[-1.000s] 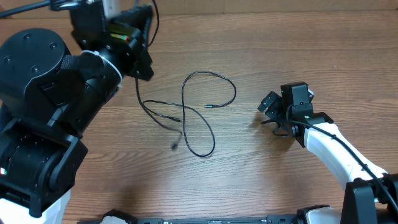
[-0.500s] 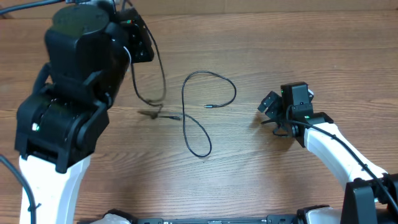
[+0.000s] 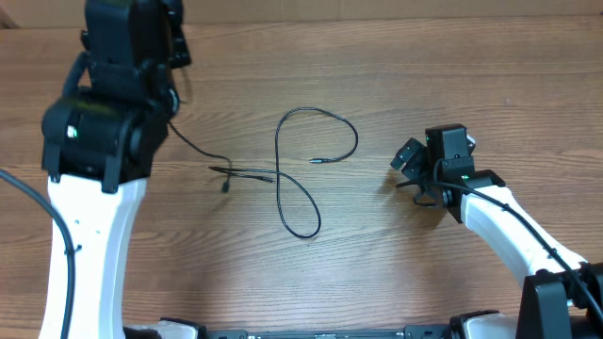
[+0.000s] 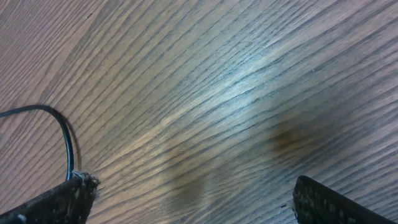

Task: Untangle cables
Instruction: 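Lower the cable at the left edge with the left gripper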

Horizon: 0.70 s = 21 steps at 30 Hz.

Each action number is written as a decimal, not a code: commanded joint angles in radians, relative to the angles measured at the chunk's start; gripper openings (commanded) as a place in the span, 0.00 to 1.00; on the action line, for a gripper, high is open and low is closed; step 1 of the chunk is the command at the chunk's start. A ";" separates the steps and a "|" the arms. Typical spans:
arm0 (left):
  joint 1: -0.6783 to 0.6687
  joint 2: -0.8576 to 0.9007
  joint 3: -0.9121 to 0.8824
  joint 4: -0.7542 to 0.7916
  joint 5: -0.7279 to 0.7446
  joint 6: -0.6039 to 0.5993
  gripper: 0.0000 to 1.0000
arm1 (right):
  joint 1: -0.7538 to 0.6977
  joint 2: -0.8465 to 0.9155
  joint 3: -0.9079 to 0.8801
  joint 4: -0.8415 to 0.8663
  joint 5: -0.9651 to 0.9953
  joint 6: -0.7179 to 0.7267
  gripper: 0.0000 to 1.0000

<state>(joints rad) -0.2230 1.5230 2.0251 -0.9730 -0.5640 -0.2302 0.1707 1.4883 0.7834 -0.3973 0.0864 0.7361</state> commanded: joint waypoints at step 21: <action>0.468 0.378 0.008 -0.281 0.147 -0.140 0.04 | -0.003 -0.005 -0.012 0.002 0.018 -0.003 1.00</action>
<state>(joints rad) 0.1970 1.8362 2.0251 -1.2217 -0.4290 -0.3122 0.1707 1.4883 0.7834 -0.3977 0.0868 0.7364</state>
